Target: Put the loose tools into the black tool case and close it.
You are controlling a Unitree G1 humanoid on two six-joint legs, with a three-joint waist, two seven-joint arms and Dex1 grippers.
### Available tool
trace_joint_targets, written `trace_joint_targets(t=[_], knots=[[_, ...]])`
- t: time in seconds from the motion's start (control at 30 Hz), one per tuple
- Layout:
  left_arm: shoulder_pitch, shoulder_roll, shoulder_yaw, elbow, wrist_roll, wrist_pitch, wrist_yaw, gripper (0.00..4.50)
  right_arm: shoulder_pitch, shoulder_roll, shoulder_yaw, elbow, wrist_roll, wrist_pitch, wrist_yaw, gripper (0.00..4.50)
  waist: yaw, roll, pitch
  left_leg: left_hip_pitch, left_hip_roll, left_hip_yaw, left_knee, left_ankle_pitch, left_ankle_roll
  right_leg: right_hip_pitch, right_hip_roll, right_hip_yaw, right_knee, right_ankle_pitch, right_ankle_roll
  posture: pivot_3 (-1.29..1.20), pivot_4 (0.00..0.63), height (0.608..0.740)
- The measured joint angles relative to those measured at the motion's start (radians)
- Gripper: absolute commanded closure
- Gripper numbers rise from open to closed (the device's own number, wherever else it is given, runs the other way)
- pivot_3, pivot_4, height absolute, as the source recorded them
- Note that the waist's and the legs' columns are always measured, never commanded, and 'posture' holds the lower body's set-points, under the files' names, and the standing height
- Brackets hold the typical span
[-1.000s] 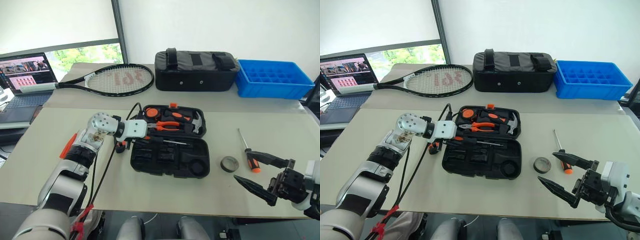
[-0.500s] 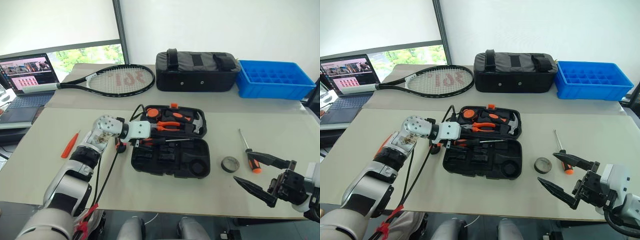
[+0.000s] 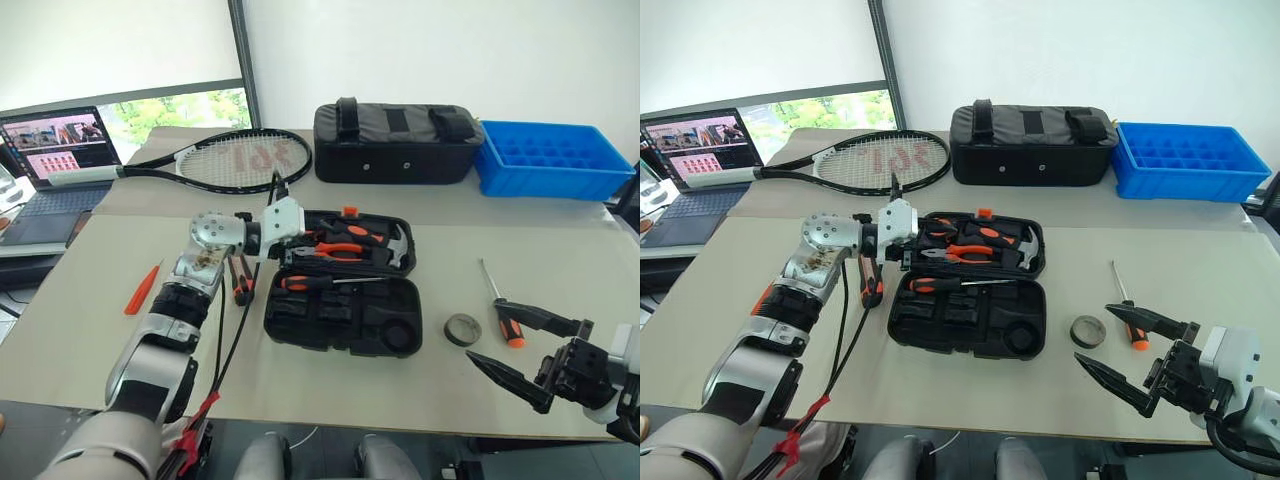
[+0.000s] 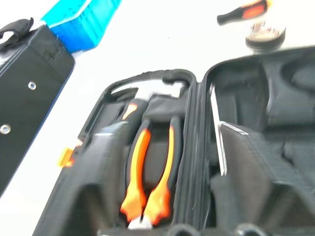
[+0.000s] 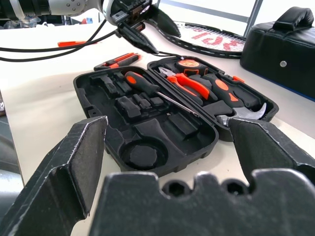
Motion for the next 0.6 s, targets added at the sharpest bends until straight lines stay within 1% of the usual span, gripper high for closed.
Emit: trace_joint_targets(t=[0.07,0.13,0.17,0.33,0.6], knots=[[0.012,-0.006,-0.004,0.028,0.004,0.000,0.000,3.70,0.002,-0.001,0.000,0.000,0.000,0.000,0.001,0.00,-0.001,0.000,0.000,0.000,0.000,-0.001,0.001,0.000,0.000,0.000,0.000,0.000,0.001,-0.001,0.001,0.00,0.150,0.707],[0.029,-0.017,-0.009,0.057,0.011,0.000,0.000,4.41,0.008,-0.001,-0.001,0.000,0.000,0.000,0.001,0.00,0.000,0.000,0.000,0.000,0.000,-0.001,0.002,0.000,0.000,0.000,0.000,0.000,0.001,-0.001,0.001,0.00,0.150,0.707],[0.033,-0.021,-0.013,0.065,0.015,0.000,0.000,4.46,0.010,-0.001,-0.001,0.000,0.000,0.000,0.001,0.00,0.001,0.000,0.000,0.000,0.000,-0.001,0.002,0.000,0.000,0.000,0.000,0.000,0.001,-0.001,0.001,0.00,0.150,0.707],[0.035,-0.033,-0.035,0.125,0.064,-0.024,0.015,4.46,0.017,-0.001,-0.003,0.000,0.000,0.000,0.001,0.00,0.003,0.000,0.000,-0.001,-0.001,-0.002,0.002,0.000,0.000,0.000,0.000,0.000,0.000,-0.001,0.001,0.00,0.150,0.707],[0.003,-0.052,-0.069,0.210,0.134,-0.125,0.019,4.46,0.020,-0.001,-0.004,0.001,-0.009,-0.002,0.002,0.00,0.003,0.000,0.000,-0.001,-0.001,-0.003,0.002,0.000,0.000,0.001,0.000,0.000,0.000,-0.001,0.002,0.00,0.150,0.707]])
